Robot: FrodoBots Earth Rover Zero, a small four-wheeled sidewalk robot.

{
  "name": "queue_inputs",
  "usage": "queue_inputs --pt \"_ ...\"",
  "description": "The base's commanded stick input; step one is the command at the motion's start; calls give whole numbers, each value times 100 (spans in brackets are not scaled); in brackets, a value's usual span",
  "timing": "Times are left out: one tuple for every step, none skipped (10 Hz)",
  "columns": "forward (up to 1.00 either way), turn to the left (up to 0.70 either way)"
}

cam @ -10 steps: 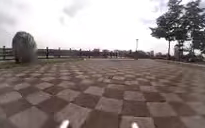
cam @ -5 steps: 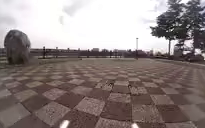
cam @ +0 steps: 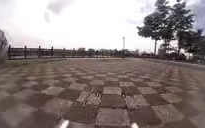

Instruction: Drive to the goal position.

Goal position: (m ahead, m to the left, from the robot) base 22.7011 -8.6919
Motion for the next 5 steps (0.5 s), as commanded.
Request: queue_inputs --pt "100 0" --pt "100 0" --pt "100 0" --pt "100 -3" --pt "100 -26"
